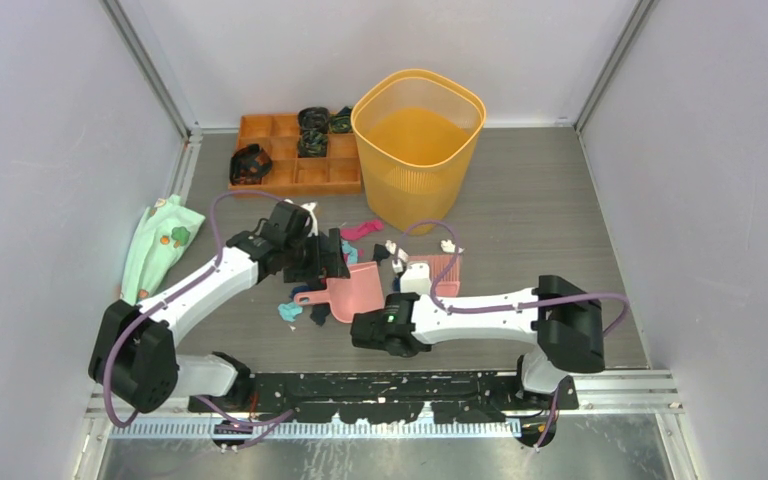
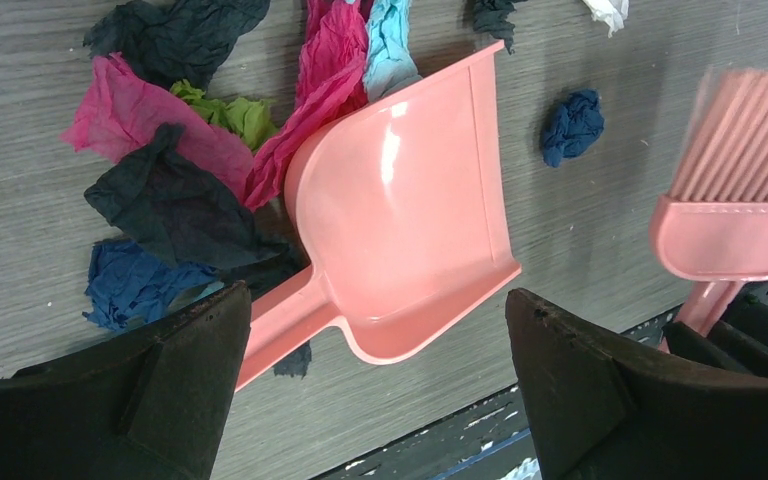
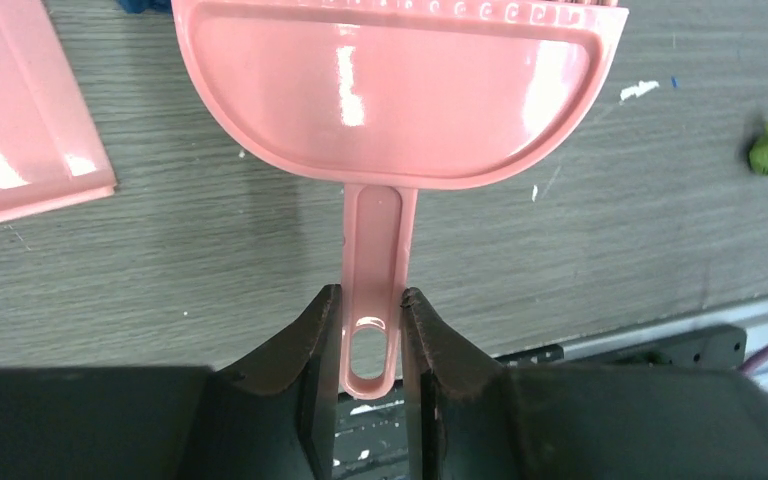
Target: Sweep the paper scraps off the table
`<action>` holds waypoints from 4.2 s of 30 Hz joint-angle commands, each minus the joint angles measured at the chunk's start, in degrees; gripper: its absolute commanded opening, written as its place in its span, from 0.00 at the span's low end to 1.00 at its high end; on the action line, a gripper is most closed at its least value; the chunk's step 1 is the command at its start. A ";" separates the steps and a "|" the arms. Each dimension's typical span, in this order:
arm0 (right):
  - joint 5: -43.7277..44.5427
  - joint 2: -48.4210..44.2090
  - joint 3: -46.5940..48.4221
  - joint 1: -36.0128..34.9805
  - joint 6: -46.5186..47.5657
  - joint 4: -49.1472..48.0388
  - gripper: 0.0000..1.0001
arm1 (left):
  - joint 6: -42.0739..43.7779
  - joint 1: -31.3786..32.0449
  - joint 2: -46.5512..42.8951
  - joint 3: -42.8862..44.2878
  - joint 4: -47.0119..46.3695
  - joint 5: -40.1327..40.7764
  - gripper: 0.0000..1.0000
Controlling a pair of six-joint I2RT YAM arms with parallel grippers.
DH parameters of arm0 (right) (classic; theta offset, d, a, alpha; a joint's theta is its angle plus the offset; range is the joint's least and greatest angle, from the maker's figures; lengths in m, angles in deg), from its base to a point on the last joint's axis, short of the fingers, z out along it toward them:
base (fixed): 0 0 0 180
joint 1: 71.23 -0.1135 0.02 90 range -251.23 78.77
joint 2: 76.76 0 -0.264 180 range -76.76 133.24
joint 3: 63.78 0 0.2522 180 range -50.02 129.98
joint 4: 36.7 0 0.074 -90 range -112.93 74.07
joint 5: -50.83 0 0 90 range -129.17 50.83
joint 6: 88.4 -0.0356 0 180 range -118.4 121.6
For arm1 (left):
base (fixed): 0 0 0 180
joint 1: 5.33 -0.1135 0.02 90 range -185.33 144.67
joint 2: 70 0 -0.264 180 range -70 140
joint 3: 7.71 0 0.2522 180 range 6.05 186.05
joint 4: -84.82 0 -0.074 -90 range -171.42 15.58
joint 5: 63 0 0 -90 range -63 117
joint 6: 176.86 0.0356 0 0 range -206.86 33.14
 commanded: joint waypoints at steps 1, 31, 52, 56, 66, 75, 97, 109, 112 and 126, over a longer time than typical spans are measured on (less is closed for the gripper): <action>4.44 3.12 2.17 -0.09 10.54 -5.53 0.02 | 0.74 -0.12 0.40 1.92 -0.83 -0.85 1.00; -2.57 -15.05 6.68 -2.12 38.05 -13.88 0.01 | 0.62 2.87 2.19 4.66 -1.47 -12.34 1.00; -2.48 -22.89 -0.43 -0.44 32.46 -12.66 0.00 | -9.18 2.87 -11.18 -2.05 -5.51 -30.61 1.00; -8.99 -22.77 -2.28 -0.66 37.83 -18.61 0.01 | -12.12 2.95 -9.27 -4.40 -11.54 -37.98 1.00; -19.31 -24.76 -4.97 -1.91 44.52 -25.45 0.01 | -17.22 3.09 -6.98 -9.47 -21.93 -44.60 1.00; -23.08 -25.06 -5.74 -3.24 47.28 -28.14 0.01 | -19.77 3.06 -5.80 -11.71 -27.45 -47.90 1.00; -8.88 -29.90 -1.79 -3.35 42.36 -20.93 0.41 | -31.98 7.71 -6.68 -16.86 -46.89 -46.40 0.01; 6.24 -71.51 -16.58 -3.30 12.14 -26.83 0.74 | -47.09 7.75 -23.04 -28.68 -68.01 -15.40 0.00; 7.24 -76.26 -20.72 -3.27 11.93 -32.92 0.73 | -49.32 7.76 -28.07 -31.52 -71.44 -8.46 0.00; 5.13 -69.00 -24.27 -3.28 26.33 -61.27 0.75 | -55.51 7.75 -28.49 -33.43 -79.58 -6.30 0.00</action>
